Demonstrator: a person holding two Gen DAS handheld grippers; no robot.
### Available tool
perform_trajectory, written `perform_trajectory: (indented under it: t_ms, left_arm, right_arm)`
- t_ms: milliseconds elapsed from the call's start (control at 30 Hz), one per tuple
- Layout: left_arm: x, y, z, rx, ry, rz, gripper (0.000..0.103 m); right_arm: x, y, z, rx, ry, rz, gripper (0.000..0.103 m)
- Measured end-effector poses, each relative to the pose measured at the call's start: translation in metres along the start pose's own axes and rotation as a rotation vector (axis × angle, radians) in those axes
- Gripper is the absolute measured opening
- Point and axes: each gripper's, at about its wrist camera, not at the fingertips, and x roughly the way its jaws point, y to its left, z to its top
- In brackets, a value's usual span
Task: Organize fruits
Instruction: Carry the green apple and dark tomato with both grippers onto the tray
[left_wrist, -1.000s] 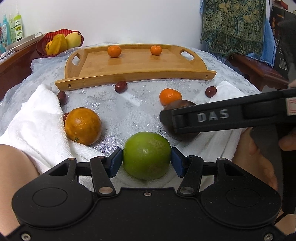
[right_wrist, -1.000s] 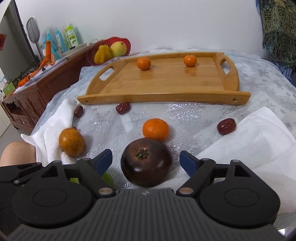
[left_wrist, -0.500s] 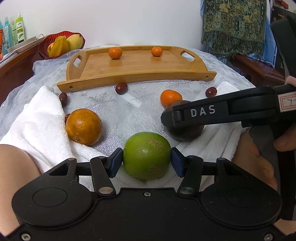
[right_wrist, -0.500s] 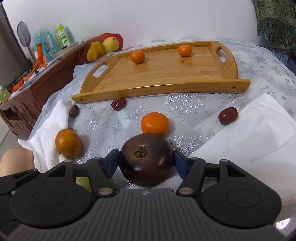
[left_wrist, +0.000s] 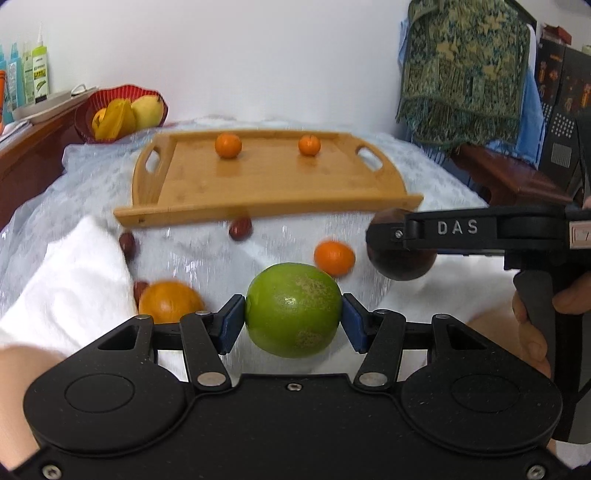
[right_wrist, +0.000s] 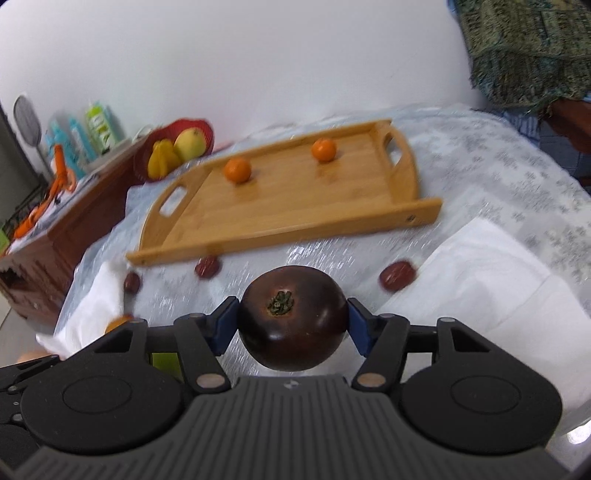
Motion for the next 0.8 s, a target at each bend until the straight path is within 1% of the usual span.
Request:
perform_trajectory:
  t_ms: [200,400,467,533,600,700,800]
  left_arm:
    - [0.006,0.008,0.041,-0.034,-0.058,0.000,0.054]
    - [0.024,0.026,0.087,-0.086,-0.110,0.013,0.054]
    - [0.036,0.035,0.101,-0.117,-0.110,0.018,0.054]
    - [0.052,0.041,0.114,-0.142,-0.110,0.038,0.054]
    - [0.070,0.047,0.123,-0.169,-0.110,0.052,0.054]
    - [0.097,0.054,0.134,-0.183,-0.100,0.055,0.054]
    - [0.124,0.059,0.142,-0.167,-0.089,0.075,0.054]
  right_arm:
    - [0.000,-0.009,0.027,0.021,-0.076,-0.016,0.064]
    - [0.013,-0.015,0.059,0.046,-0.139,-0.026,0.064]
    - [0.020,-0.016,0.067,0.049,-0.157,-0.035,0.064]
    - [0.031,-0.016,0.073,0.053,-0.187,-0.053,0.064]
    - [0.043,-0.018,0.075,0.082,-0.214,-0.067,0.064]
    - [0.069,-0.023,0.081,0.132,-0.216,-0.062,0.064]
    - [0.095,-0.027,0.089,0.156,-0.204,-0.080,0.064]
